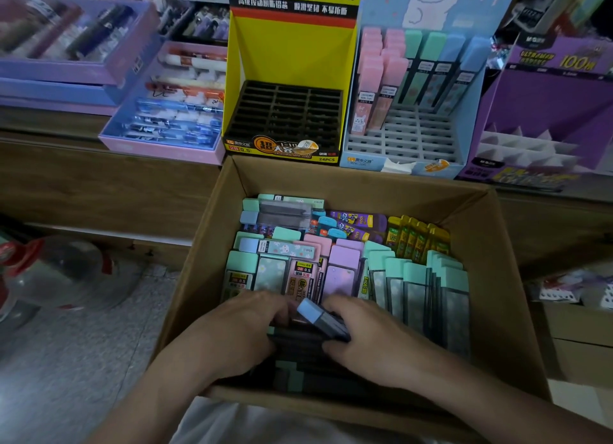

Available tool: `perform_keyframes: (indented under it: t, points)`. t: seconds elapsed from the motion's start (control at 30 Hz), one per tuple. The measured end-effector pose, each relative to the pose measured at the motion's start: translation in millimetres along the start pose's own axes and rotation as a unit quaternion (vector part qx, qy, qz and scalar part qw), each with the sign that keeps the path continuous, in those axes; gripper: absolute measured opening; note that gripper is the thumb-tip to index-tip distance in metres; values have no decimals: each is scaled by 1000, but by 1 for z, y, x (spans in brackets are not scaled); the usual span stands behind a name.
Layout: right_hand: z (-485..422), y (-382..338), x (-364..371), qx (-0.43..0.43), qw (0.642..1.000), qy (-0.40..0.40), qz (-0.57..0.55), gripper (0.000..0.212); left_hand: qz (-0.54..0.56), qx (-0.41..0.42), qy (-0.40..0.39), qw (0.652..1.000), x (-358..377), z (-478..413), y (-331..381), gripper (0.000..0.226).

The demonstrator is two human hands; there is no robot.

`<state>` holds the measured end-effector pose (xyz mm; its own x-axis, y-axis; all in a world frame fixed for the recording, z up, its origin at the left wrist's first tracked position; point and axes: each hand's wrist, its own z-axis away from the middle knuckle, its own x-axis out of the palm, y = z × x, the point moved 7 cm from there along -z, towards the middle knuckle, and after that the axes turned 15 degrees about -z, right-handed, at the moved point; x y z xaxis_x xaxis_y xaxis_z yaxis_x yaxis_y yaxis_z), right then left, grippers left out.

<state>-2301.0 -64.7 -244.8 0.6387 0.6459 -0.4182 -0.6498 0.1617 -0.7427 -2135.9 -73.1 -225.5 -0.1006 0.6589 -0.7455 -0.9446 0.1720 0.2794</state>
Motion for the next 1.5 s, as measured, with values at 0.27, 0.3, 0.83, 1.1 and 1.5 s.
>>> perform_keyframes:
  t: [0.27, 0.3, 0.83, 1.1, 1.5]
  points:
    - [0, 3, -5, 9, 999, 3, -47, 9, 102, -28, 22, 994, -9, -2, -10, 37]
    - [0, 3, -5, 13, 998, 1, -57, 9, 122, -31, 32, 992, -11, -3, -11, 37]
    - [8, -39, -42, -64, 890, 29, -450, 27, 494, -56, 201, 844, -50, -12, 3, 63]
    - [0, -56, -63, -125, 833, 53, -536, 26, 710, 26, 93, 697, -58, -27, 66, 40]
    - [4, -39, -118, -132, 861, 163, -463, 22, 724, -26, 172, 668, -84, -34, 44, 40]
